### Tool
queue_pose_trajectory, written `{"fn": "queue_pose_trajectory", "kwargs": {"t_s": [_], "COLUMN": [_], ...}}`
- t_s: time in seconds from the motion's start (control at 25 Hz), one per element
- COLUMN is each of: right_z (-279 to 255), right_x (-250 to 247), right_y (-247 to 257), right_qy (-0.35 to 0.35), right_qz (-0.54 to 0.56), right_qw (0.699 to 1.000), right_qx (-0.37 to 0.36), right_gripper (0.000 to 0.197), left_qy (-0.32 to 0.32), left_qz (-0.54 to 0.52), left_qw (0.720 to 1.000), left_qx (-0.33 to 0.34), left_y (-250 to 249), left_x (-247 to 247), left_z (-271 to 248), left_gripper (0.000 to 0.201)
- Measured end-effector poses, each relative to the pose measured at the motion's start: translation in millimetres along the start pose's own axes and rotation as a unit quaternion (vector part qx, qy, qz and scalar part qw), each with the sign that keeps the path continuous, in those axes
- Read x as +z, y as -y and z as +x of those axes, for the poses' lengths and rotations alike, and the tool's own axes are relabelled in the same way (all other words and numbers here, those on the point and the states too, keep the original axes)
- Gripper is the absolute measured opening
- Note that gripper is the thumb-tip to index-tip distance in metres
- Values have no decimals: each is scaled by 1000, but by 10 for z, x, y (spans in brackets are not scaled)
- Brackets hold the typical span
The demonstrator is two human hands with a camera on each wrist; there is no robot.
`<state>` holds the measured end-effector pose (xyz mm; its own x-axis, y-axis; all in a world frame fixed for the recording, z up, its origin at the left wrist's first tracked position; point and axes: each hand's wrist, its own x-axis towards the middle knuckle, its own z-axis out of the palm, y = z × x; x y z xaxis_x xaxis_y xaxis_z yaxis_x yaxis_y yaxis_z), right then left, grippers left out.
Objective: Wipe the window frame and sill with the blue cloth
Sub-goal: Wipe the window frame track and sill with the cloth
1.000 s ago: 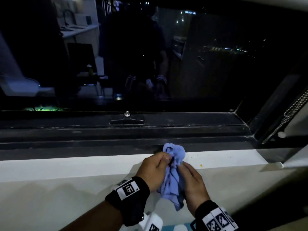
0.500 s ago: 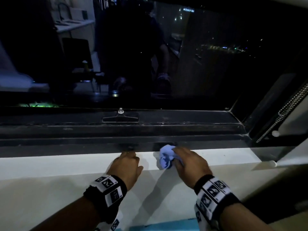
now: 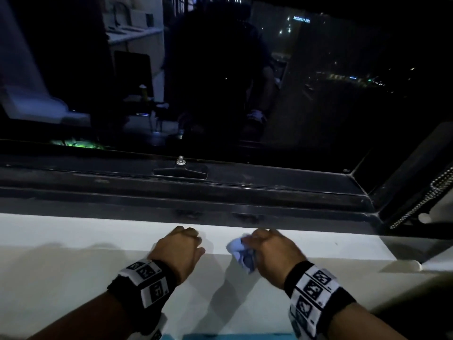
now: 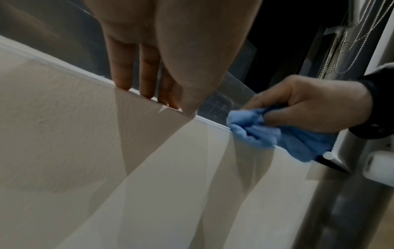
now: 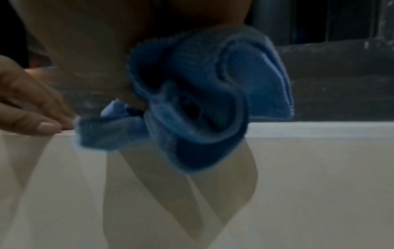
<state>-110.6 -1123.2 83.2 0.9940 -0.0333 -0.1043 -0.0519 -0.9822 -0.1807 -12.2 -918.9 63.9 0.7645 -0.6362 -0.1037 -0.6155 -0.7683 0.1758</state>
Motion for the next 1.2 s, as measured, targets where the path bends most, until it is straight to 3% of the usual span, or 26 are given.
{"fn": "queue_pose_trajectory", "kwargs": {"t_s": [0.08,0.24,0.44,0.56,0.64,0.76,0.84,1.0,1.08,1.16,1.2], "right_z": [144,299,142,374,419,187,174,413,220,-2,11], "right_x": [-3,165,-77,-63,34,32,-89,6,152,131,61], "right_y": [9,347,148,343,563,485,308,470,601,479,342], "right_qy": [-20,19,61,-2,-5,39,66,-13,-1,45,55], "right_qz": [-4,-68,-25,-62,-83,-85,-54,-72,-86,-104,-106], "right_qw": [999,997,996,998,996,993,992,997,995,990,991], "right_qx": [33,39,-63,1,22,-71,-97,-17,-43,-83,-68], "right_gripper": [49,42,27,36,35,28,24,35,38,39,39], "left_qy": [3,4,5,7,3,9,16,5,5,19,22], "left_qz": [8,19,29,28,24,29,37,25,21,24,25], "left_qw": [1000,999,999,999,999,999,999,999,999,999,999], "left_qx": [-7,-25,-28,-38,-40,-36,-30,-37,-29,-17,-15], "left_y": [-1,-53,-63,-67,-54,-47,-48,-40,-26,-17,-10], "left_x": [21,12,-7,30,39,36,15,12,6,0,-14], "left_z": [17,24,29,49,55,53,57,47,48,46,48], "left_gripper": [39,41,36,33,33,35,36,35,36,36,36]}}
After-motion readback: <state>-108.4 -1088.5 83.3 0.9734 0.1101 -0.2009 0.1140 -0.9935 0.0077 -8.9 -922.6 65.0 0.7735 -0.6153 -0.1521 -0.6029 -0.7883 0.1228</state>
